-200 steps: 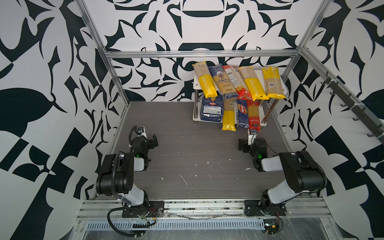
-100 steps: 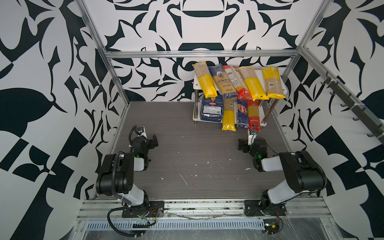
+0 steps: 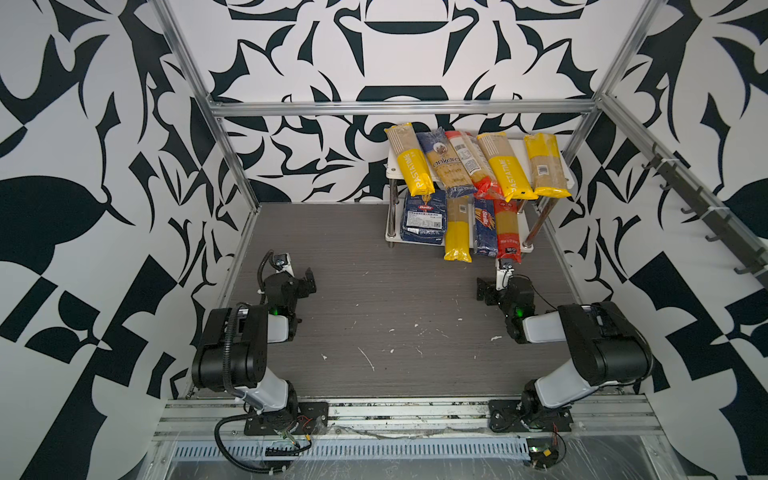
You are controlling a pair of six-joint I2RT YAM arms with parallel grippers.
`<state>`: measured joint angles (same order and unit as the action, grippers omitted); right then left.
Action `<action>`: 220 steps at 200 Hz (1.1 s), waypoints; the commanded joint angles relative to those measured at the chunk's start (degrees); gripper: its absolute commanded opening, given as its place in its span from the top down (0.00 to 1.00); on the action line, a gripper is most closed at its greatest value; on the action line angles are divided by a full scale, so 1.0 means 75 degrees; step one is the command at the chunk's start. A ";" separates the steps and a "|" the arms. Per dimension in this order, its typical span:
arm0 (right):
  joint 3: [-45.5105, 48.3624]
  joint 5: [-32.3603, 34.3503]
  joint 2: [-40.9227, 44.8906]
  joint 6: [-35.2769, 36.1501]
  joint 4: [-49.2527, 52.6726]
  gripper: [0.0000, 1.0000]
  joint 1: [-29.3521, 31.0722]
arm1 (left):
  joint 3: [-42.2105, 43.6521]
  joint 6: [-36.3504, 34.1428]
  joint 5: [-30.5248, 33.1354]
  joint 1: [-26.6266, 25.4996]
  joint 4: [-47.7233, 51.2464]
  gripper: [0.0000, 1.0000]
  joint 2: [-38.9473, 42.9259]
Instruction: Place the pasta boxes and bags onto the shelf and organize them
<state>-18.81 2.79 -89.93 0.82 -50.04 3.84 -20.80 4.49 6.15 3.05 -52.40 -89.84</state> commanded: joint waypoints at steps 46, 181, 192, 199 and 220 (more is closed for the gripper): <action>-0.0173 0.0077 0.0145 -0.0038 -0.0300 0.00 -0.0008 | -0.0089 -0.0013 -0.0071 0.0044 -0.0056 0.01 0.0055; -0.0147 0.0084 0.0175 -0.0036 -0.0302 0.00 -0.0014 | -0.0094 -0.0019 -0.0072 0.0048 -0.0059 0.01 0.0052; -0.0131 0.0061 0.0190 -0.0033 -0.0325 0.00 -0.0014 | -0.0097 -0.0013 -0.0077 0.0049 -0.0056 0.01 0.0052; -0.0098 -0.0009 0.0198 -0.0021 -0.0391 0.00 -0.0008 | -0.0088 -0.0019 -0.0067 0.0040 -0.0056 0.01 0.0051; 0.0096 -0.0256 0.0605 0.0043 -0.0424 0.00 -0.0009 | -0.0098 -0.0013 -0.0078 0.0040 -0.0056 0.01 0.0051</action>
<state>-18.76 2.46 -89.60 0.84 -50.22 3.84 -20.80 4.49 6.15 3.05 -52.40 -89.84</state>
